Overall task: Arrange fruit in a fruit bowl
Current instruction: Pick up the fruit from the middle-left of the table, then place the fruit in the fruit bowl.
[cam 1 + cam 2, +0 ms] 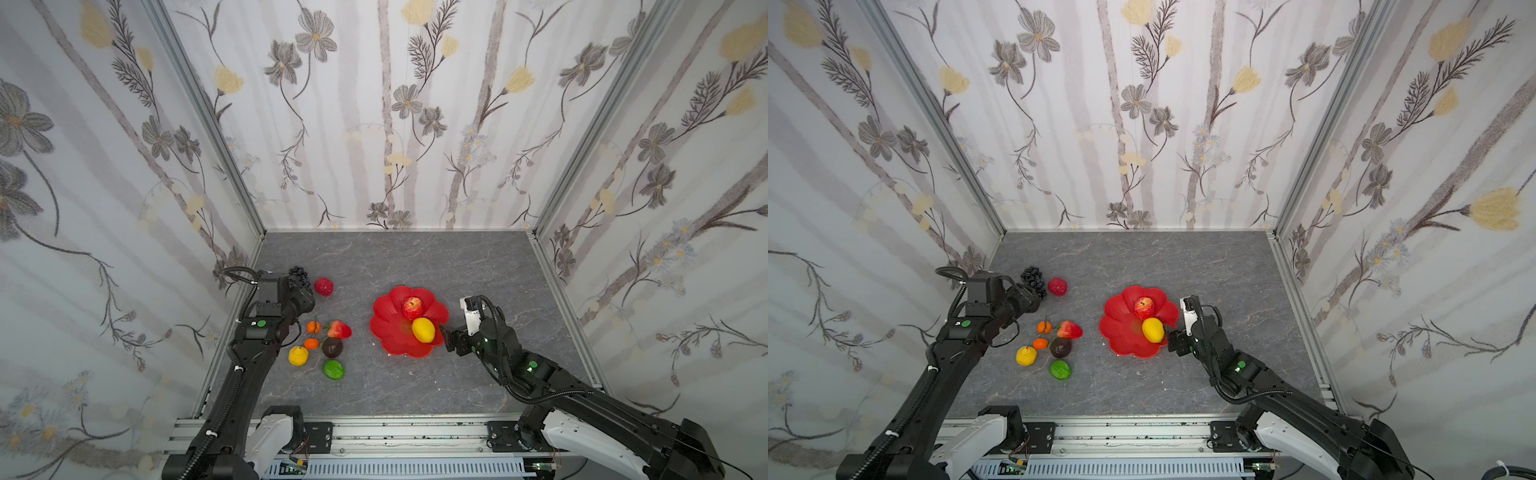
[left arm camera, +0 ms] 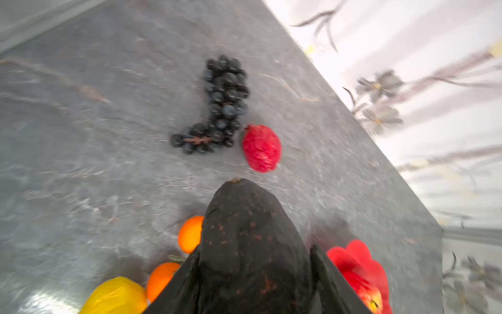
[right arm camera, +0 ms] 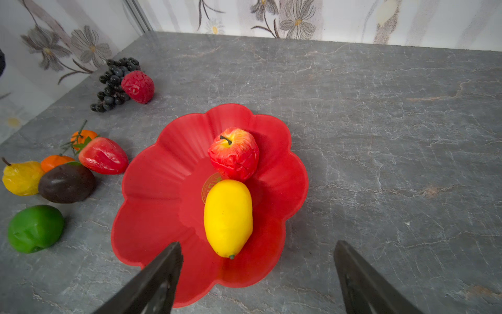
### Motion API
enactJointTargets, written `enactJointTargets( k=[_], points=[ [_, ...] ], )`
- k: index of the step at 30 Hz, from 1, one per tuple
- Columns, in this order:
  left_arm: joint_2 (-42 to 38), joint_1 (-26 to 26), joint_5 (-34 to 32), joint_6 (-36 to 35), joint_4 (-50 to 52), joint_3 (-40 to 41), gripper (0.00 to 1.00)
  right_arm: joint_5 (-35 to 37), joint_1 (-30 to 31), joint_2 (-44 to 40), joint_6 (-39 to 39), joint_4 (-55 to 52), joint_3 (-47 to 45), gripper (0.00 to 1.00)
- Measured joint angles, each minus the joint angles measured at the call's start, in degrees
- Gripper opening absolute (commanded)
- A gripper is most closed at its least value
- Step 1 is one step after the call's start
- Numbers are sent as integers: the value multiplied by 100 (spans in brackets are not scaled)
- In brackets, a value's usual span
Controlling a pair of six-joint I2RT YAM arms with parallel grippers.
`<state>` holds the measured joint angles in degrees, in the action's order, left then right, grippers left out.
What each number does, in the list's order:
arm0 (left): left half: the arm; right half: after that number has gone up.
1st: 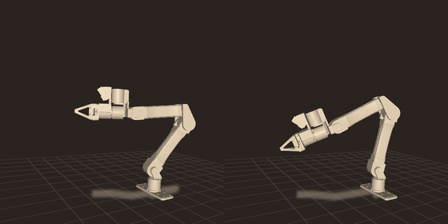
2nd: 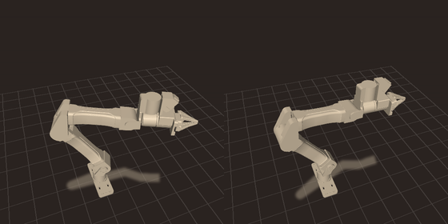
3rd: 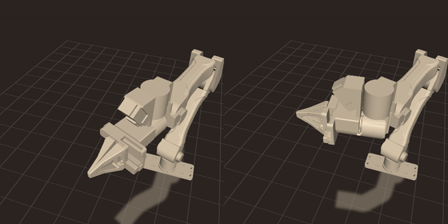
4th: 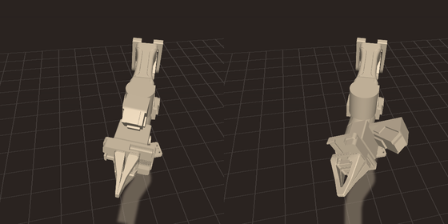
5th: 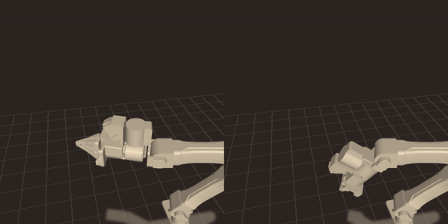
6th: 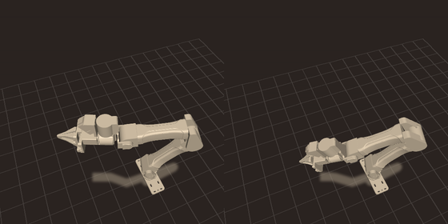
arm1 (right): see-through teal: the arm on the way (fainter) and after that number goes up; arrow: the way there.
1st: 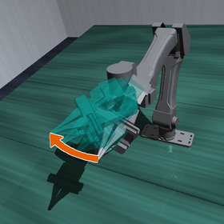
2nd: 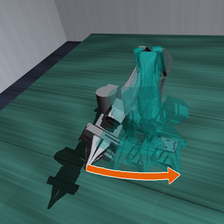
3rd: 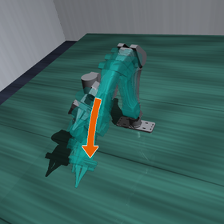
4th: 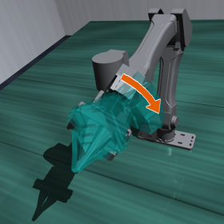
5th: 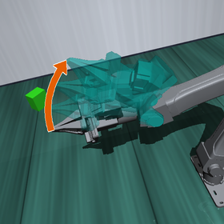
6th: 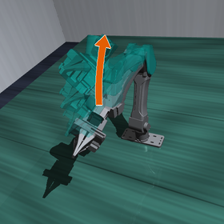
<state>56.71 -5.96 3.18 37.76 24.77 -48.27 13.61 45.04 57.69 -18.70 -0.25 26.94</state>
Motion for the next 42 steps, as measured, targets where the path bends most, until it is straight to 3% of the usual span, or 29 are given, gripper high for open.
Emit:
enactJointTargets(
  k=[12, 18, 28, 35, 42],
  points=[
    [859, -2861, 920, -1598, -1412, -208, 53, -157, 0, -898, -1115, -267, 52, 87],
    [1296, -3768, 1023, -2444, -2212, -33, 53, -409, 0, -1268, -1445, -275, 52, 87],
    [1646, -4699, 765, -3729, -3628, 549, 54, -1241, 0, -1320, -1838, -271, 166, 86],
    [1937, -5084, 481, -4518, -4258, 638, 54, -1738, 0, -1158, -2000, -348, 356, 85],
    [2155, -5254, 308, -4861, -4680, 671, 55, -1823, 0, -1071, -2076, -658, 420, 82]
  ],
)
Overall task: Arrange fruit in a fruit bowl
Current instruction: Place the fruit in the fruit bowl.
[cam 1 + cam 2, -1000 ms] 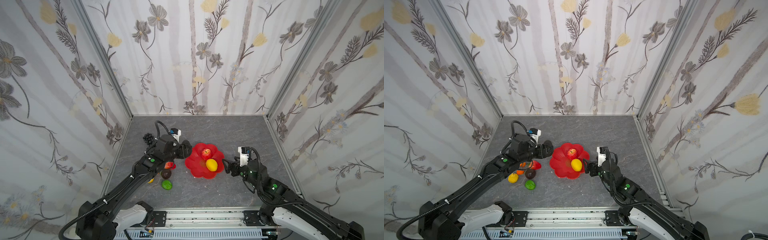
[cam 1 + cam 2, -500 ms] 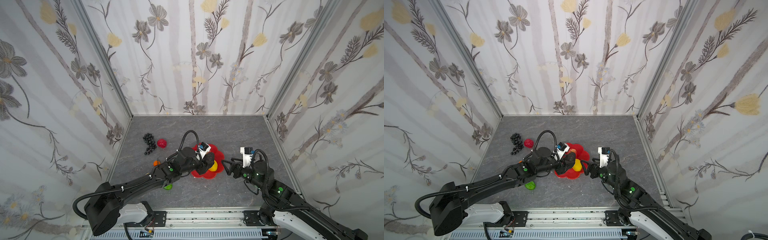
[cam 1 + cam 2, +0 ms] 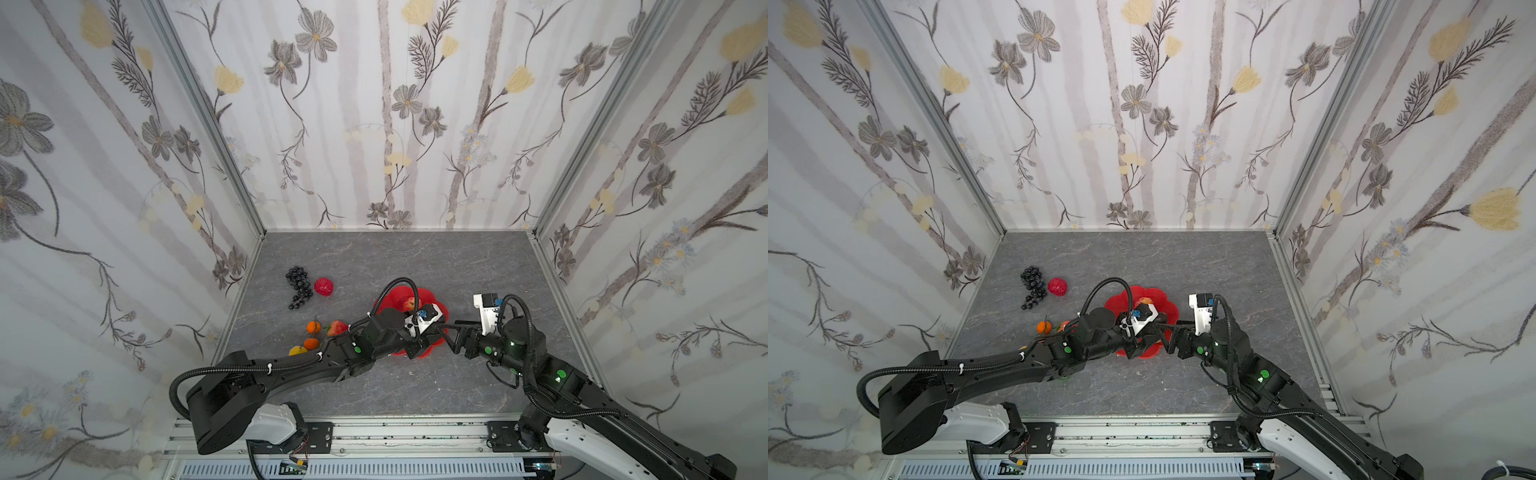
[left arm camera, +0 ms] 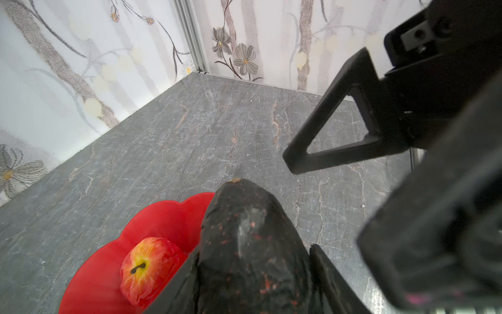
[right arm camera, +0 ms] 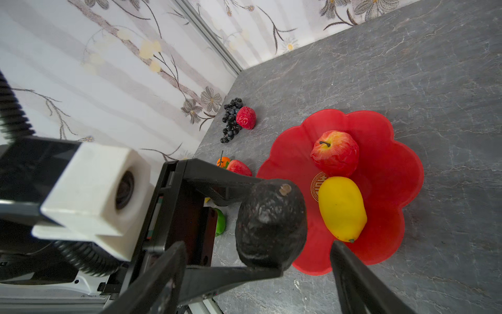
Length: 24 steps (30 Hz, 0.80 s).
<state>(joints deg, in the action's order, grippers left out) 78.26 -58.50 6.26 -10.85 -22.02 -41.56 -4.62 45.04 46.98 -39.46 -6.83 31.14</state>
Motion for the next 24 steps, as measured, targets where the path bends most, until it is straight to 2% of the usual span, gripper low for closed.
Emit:
enactJointTargets(
  k=[24],
  points=[
    [216, -297, -55, -376, -337, 0, 58, -245, 0, 772, -247, -247, 153, 65]
  ],
)
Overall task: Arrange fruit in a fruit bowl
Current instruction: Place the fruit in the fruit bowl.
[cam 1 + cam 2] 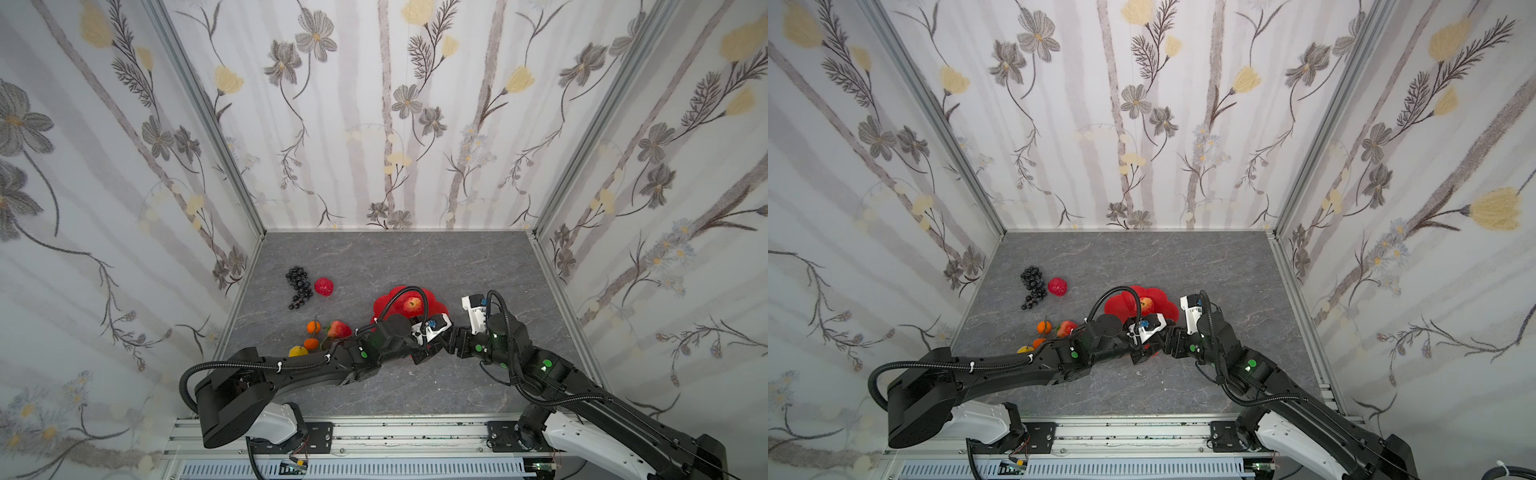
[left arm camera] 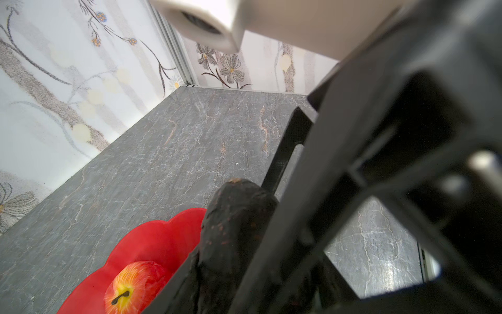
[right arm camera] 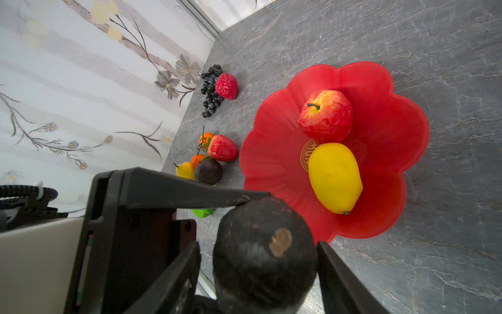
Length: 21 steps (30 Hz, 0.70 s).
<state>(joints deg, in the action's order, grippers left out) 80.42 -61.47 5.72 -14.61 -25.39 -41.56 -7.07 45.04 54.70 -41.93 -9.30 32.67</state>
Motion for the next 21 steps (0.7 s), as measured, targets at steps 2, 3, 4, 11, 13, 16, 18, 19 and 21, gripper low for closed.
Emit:
enactJointTargets(
  k=[2, 3, 4, 11, 13, 16, 18, 19, 21],
  points=[
    [0, -28, 2, -2, 7, -2, 58, 0, 0, 37, 0, 11, 11, 63],
    [-2, -37, -13, -7, 9, -7, 58, 11, 0, 50, 0, 9, 17, 61],
    [-2, -44, -13, -20, 9, -11, 58, 20, -4, 57, 0, 9, 22, 59],
    [-4, -50, -79, -22, 20, -20, 62, 42, -4, 76, 24, 9, 33, 47],
    [-4, -59, -103, -31, 17, -20, 64, 37, -4, 76, 44, 9, 37, 45],
    [-4, -59, -149, -39, -20, -20, 71, 33, 2, 90, 48, -7, 74, 45],
    [-4, -61, -192, -39, -68, -20, 77, 52, 46, 122, 109, -35, 144, 45],
    [-7, -61, -227, -39, -96, -20, 81, 85, 81, 138, 149, -42, 181, 45],
    [-24, -63, -282, -39, -144, -13, 91, 184, 151, 179, 219, -63, 267, 44]
  ],
)
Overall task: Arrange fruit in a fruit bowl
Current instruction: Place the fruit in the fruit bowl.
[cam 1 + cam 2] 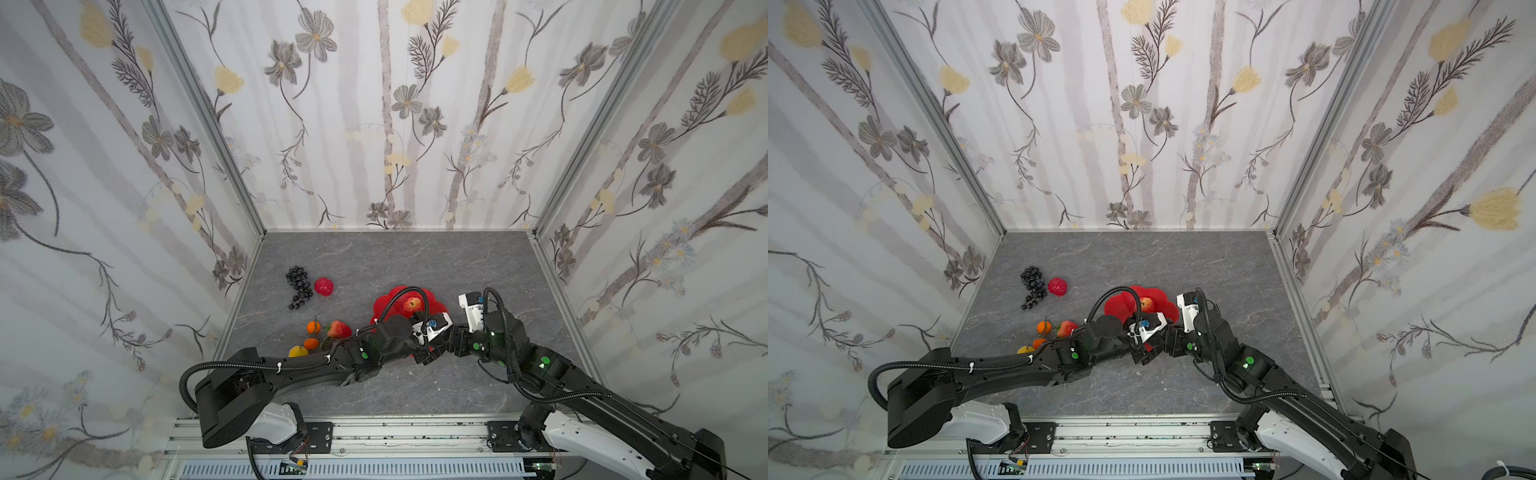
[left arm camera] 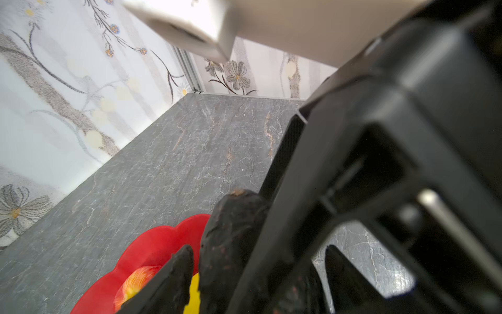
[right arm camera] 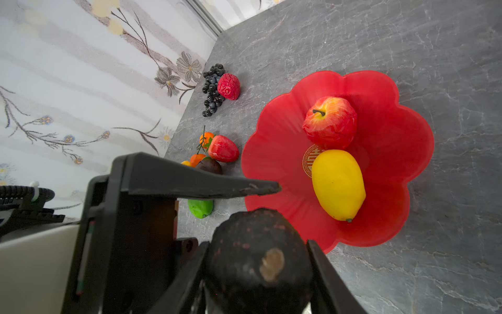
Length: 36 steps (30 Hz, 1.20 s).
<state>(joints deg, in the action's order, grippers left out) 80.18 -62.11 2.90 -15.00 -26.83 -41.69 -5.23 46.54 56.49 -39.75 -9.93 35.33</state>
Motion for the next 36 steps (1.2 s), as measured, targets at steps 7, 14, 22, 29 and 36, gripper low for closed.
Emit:
enactJointTargets(
  k=[7, 14, 22, 29, 36],
  points=[
    [-544, 0, -516, 166, -26, 356, 98, 544, 83, 210, 452, -229, 310, 44],
    [-1751, 72, -1510, 603, 577, 944, 100, 1054, 164, 754, 1008, -417, 752, 44],
    [-3353, 1054, -3150, 1908, 1858, 1565, 100, 1611, 562, 2096, 1674, -682, 1875, 44],
    [-4511, 1945, -3591, 2616, 2741, 2006, 100, 1818, 809, 3403, 2096, -1150, 3161, 45],
    [-5515, 2096, -3600, 2479, 2914, 2616, 100, 1961, 905, 4690, 2297, -1862, 4251, 45]
  ],
)
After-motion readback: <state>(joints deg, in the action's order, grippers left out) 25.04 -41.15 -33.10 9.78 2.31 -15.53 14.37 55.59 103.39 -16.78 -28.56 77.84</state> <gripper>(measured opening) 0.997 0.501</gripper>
